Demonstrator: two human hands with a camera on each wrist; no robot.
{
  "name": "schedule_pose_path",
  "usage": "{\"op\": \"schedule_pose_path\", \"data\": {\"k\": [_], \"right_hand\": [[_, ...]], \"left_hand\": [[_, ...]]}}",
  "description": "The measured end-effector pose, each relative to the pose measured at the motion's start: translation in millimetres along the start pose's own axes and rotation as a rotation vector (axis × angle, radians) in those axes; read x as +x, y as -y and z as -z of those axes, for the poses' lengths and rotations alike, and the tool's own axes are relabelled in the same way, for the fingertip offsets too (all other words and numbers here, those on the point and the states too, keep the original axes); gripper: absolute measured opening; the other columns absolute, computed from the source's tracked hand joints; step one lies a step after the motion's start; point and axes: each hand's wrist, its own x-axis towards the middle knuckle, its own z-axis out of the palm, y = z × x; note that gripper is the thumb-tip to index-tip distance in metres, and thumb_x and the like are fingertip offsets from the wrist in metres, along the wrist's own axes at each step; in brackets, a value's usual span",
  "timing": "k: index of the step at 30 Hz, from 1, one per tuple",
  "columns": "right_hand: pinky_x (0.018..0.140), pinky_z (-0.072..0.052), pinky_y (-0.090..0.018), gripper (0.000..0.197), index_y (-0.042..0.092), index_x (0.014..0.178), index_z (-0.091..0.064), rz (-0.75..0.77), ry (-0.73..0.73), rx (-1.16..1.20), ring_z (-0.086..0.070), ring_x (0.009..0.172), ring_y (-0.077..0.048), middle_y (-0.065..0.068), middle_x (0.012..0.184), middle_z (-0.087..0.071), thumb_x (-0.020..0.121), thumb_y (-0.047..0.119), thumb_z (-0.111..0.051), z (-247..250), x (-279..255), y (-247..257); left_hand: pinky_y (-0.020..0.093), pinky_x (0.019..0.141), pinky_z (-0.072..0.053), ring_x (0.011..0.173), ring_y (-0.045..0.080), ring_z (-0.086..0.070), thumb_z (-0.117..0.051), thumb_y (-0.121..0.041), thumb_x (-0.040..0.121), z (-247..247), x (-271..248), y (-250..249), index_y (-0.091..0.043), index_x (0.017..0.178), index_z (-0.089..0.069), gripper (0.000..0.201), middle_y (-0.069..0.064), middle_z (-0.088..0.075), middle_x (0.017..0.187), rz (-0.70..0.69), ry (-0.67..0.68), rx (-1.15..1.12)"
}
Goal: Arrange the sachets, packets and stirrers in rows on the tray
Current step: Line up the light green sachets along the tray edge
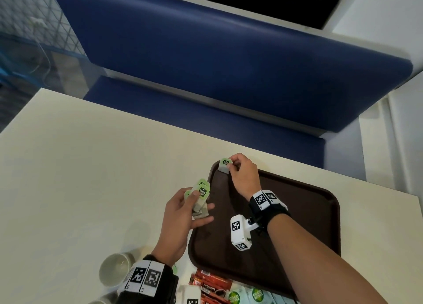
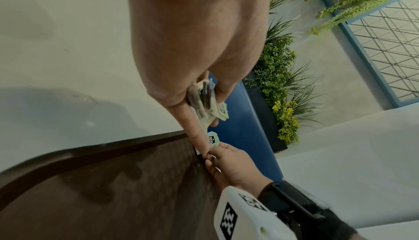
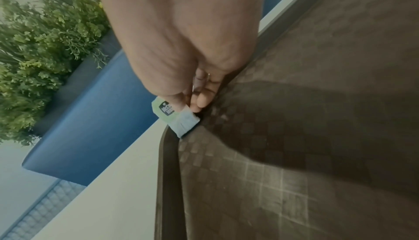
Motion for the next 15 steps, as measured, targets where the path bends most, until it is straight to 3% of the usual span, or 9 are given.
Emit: {"op": "schedule_pose_path", "data": {"k": [9,15], "right_hand": [[0.085,-0.049,-0.021,0.017,0.016,0.115,-0.065,0.014,-0.051,-0.03,-0.061,0.095,-0.014,0.0,0.116,-0.055,0.099,0.011,-0.069,-4.8,1.3,1.1],[0.088,-0.054,-0.026,0.023,0.017,0.118,-0.062,-0.023,-0.073,-0.034,-0.063,0.097,-0.016,-0.002,0.119,-0.054,0.097,0.011,-0.071,-4.9,0.3,0.6]], "left_hand": [[0.066,0.094,-0.061,0.102,0.036,-0.08,-0.059,-0.02,0.11,-3.2,2.5,2.4,-0.005,0.126,-0.067,0.023,0.016,-0.079,0.115,0.023,-0.003,0.007],[0.066,0.094,-0.061,0.102,0.036,-0.08,-0.058,-0.02,0.111,-4.4,6.4,3.1,-0.005,0.128,-0.066,0.024,0.016,-0.079,0.115,0.029,-0.007,0.001]]}}
